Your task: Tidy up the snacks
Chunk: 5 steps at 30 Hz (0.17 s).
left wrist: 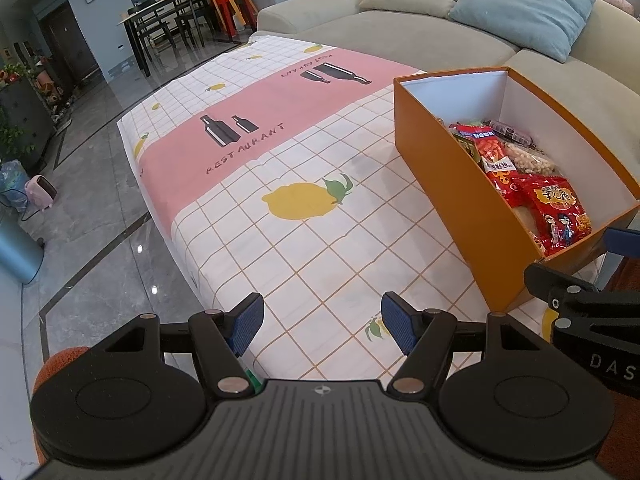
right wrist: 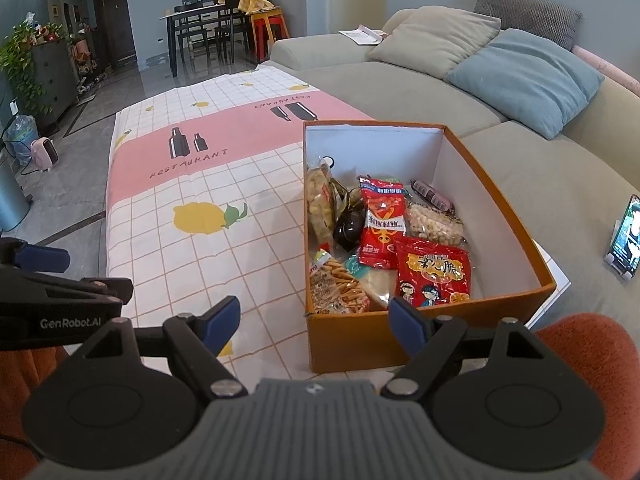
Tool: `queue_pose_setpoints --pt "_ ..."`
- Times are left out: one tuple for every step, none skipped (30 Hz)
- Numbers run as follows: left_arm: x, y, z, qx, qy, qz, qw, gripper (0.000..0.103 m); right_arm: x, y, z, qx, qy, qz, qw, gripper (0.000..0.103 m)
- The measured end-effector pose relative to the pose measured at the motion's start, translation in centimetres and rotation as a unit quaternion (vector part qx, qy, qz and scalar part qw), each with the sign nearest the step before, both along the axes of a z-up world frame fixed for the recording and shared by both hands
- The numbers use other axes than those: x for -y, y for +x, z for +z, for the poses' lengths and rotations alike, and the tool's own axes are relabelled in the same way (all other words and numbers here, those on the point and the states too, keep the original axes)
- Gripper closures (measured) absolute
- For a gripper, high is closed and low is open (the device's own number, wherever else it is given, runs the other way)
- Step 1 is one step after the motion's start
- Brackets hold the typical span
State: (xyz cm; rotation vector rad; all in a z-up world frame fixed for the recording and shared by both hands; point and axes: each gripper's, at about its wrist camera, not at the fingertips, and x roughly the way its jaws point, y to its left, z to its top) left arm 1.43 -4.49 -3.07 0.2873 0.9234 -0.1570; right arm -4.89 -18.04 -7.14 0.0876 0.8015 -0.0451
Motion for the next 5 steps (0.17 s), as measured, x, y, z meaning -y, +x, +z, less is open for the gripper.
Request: queue_pose_setpoints --pt "0.0 -0.04 0.01 0.001 0.0 0.0 1.0 0.023 -0.05 -0.01 -0.05 -0.001 0.0 0.0 1.0 0.023" --pt "-0.03 -0.08 0.03 0.003 0.001 0.0 1.0 0.023 -0.07 -0.03 -0.08 -0.001 0.0 0.001 1.0 0.023" --pt "-0.06 -0.09 0.04 0.004 0.002 0.001 1.0 0.023 -0.13 -0.09 -0.1 -0.002 0.0 0.001 1.0 0.023" --pt "-0.09 -0.08 0.05 0.005 0.003 0.002 1.0 0.023 -0.14 -0.1 -0.1 -0.002 -0.001 0.001 1.0 0.023" --pt "-0.1 -0.07 0.05 0.004 0.003 0.003 1.0 0.023 -0.1 -0.1 -0.08 -0.001 -0.001 0.001 1.0 0.023"
